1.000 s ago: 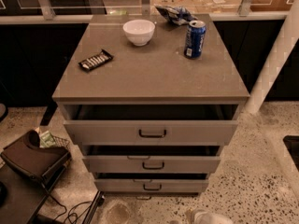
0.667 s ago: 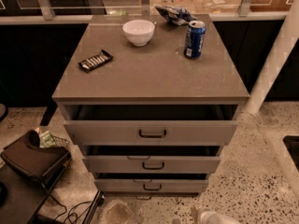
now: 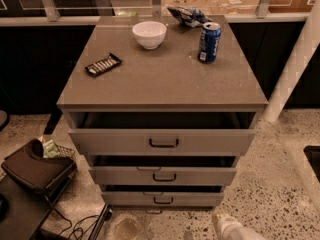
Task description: Close bottom drawer
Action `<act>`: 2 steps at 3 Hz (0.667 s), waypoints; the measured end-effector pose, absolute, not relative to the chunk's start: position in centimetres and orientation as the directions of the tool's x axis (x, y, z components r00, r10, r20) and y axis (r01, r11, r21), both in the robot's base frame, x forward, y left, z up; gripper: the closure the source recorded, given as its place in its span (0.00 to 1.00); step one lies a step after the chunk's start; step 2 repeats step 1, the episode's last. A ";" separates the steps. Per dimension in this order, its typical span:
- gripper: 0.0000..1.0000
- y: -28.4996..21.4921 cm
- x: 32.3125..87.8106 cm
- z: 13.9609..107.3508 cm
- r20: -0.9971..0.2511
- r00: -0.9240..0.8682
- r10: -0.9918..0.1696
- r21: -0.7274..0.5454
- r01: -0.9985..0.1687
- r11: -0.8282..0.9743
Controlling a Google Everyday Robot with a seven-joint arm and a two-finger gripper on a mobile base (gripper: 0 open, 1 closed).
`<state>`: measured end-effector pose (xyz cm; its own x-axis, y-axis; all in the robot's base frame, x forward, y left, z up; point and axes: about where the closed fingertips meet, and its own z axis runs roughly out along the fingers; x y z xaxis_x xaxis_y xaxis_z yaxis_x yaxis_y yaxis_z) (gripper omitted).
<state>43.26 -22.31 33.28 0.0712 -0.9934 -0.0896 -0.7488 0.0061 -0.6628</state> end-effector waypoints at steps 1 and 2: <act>1.00 -22.4 43.4 39.7 -0.034 0.044 -0.998 -0.728 -0.686 -0.005; 1.00 -22.4 43.4 39.7 -0.034 0.044 -0.998 -0.728 -0.686 -0.005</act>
Offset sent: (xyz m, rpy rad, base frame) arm 0.0000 0.0000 0.0000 0.0000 0.0000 0.0000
